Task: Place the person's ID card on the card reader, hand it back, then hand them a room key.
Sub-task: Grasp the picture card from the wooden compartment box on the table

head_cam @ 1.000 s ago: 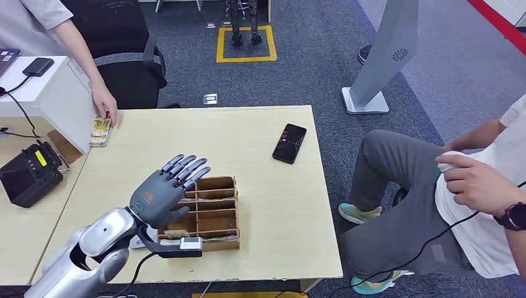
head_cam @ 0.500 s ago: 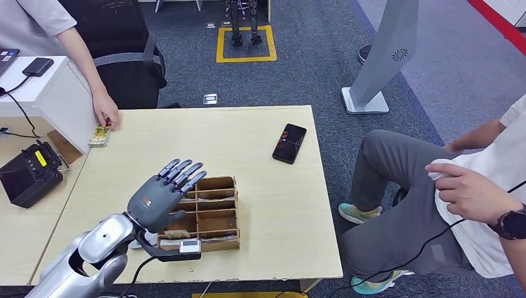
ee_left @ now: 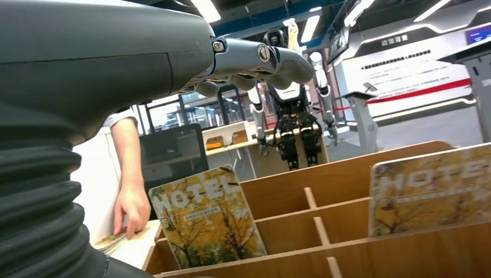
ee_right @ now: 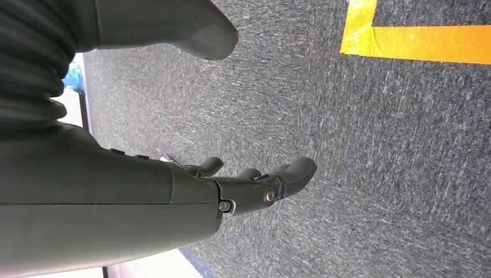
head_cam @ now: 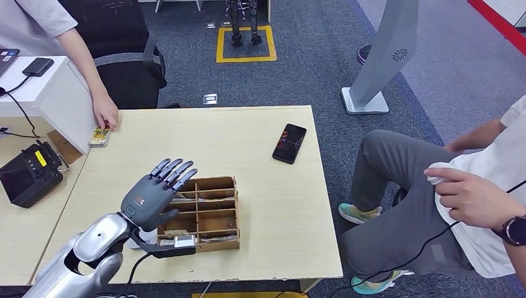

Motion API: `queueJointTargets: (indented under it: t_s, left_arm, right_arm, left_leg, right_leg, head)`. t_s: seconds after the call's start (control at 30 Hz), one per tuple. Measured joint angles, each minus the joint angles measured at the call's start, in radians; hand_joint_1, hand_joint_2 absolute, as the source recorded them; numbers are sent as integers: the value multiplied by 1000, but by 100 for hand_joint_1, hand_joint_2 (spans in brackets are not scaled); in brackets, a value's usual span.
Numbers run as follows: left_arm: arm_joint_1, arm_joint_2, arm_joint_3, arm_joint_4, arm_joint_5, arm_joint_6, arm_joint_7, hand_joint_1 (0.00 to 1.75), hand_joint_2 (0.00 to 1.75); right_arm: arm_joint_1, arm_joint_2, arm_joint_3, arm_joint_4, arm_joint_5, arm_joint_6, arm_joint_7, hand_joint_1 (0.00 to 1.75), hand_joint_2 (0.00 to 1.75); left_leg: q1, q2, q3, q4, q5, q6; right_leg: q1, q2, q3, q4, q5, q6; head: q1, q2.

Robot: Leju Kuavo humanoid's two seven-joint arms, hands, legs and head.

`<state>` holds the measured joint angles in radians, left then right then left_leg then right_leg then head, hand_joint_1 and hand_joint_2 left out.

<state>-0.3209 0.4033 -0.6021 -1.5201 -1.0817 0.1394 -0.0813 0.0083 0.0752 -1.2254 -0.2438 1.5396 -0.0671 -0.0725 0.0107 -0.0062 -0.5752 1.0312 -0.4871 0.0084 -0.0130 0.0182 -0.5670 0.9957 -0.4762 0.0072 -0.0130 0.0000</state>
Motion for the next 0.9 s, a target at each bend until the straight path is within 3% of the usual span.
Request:
queueJointTargets:
  t_s: [0.4,0.9]
  left_arm:
    - [2,3,48,4,30,-25,5,0,175]
    - [0,11,84,9,155,-112,-56,0,175]
  right_arm:
    - [1,1,-1,0,0,0,3,0,175]
    - [1,1,-1,0,0,-2,2,0,175]
  left_leg:
    - [0,0,0,0,0,0]
    - [0,0,0,0,0,0]
  right_leg:
    - [0,0,0,0,0,0]
    - [0,0,0,0,0,0]
  head:
    - [0,0]
    - [0,0]
